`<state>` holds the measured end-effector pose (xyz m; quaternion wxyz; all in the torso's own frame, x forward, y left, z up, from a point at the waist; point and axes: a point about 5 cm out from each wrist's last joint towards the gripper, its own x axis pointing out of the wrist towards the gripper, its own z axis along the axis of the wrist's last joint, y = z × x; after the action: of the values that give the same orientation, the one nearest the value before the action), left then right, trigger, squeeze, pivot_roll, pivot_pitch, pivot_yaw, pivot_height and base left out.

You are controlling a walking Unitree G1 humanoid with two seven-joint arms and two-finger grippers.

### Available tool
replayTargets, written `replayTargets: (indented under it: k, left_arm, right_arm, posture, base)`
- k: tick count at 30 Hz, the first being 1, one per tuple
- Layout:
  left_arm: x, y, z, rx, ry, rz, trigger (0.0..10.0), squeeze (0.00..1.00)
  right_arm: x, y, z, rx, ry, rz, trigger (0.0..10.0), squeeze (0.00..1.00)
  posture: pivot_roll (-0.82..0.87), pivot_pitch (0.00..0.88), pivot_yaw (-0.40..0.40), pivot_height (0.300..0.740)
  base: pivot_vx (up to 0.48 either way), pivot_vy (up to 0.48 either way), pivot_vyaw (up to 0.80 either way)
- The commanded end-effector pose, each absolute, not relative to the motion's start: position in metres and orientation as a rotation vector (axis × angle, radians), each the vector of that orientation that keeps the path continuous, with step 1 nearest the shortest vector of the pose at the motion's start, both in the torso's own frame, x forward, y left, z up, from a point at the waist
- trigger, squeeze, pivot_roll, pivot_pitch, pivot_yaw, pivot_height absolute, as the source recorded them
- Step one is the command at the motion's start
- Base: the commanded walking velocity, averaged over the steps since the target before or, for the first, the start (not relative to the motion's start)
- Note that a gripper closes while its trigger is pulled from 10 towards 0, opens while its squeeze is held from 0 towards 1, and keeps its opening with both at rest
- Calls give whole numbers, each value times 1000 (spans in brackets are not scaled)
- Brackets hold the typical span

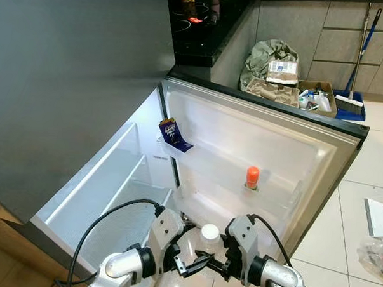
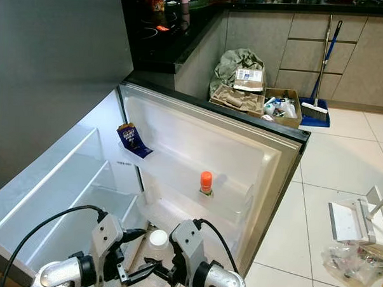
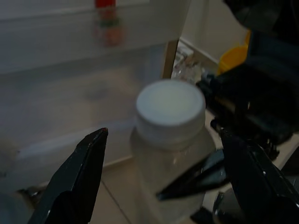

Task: Restocking fridge

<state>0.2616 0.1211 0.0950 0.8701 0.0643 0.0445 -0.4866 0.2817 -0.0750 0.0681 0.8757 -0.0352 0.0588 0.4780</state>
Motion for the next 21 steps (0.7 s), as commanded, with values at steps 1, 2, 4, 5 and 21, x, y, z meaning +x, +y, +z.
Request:
replayTargets:
  k: [1,2,4,5,21]
  left_arm:
    - [259,118,90,103,124,-1021,10000,0]
    - [259,118,90,97,122,-1020,10000,0]
    - [259,118,90,96,122,-1020,10000,0]
    - [259,118,90,91,123,-1021,8235,0]
    - [257,117,88,79,137,-1034,0,0]
  right_arm:
    - [280,-61,81,-42,49,1051,10000,0]
    - [280,-61,81,-43,50,1052,10000,0]
    - [279,-61,81,-43,51,1052,10000,0]
    - [279,-61,81,-43,51,1053,10000,0]
    - [278,-62,80,-51,58,1064,10000,0]
  posture:
    - [-72,182,61,740]
    - [-73,181,62,740]
    - [-74,179,62,740]
    - [-76,177,63,740]
    - [-79,167,59,740]
  base:
    - [0,0,0]
    - [0,0,0]
    - [0,0,0]
    - [0,0,0]
    - [0,0,0]
